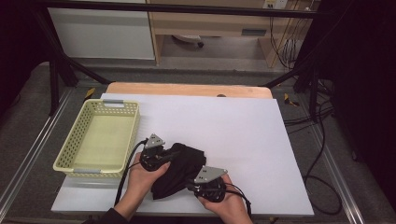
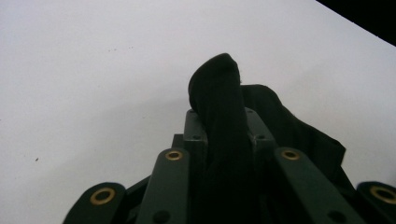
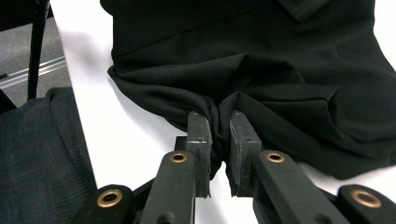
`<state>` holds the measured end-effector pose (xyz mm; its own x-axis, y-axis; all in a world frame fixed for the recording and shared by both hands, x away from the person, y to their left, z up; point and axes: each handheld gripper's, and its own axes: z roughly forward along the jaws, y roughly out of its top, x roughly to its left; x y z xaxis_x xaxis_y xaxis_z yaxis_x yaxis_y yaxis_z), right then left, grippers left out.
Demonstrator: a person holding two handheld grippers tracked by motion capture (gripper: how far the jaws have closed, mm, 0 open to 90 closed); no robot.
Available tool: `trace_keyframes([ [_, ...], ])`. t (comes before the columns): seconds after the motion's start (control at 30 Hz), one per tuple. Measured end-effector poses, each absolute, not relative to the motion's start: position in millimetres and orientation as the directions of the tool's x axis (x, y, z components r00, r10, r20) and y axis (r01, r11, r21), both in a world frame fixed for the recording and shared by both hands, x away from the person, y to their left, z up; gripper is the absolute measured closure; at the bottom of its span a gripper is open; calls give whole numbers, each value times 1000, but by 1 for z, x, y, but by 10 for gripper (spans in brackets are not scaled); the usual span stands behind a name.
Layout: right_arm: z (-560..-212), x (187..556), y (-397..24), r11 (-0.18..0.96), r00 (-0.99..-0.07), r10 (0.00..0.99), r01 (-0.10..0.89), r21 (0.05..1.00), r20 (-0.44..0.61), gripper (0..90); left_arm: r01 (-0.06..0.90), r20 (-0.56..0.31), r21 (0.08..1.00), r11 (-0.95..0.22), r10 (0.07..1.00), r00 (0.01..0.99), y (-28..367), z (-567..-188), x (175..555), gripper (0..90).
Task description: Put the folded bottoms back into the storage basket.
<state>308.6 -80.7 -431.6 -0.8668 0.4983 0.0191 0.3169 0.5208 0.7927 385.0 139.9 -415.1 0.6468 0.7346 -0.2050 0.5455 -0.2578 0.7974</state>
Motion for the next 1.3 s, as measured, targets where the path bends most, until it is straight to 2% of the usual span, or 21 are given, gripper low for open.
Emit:
trace_keyframes([
  [0.17, -421, 320, -79, 504, -870, 492, 318, 803, 36, 817, 555, -229, 799, -230, 738, 635, 138, -405, 391, 759],
  [0.3, -412, 327, -78, 505, -874, 484, 317, 802, 41, 817, 535, -197, 804, -259, 733, 651, 133, -396, 395, 759],
  [0.6, -402, 341, -78, 492, -874, 481, 337, 803, 72, 818, 531, -218, 815, -231, 727, 651, 133, -383, 402, 762],
  [1.3, -379, 358, -76, 479, -881, 467, 326, 815, 78, 818, 512, -216, 834, -208, 730, 649, 138, -361, 411, 764],
])
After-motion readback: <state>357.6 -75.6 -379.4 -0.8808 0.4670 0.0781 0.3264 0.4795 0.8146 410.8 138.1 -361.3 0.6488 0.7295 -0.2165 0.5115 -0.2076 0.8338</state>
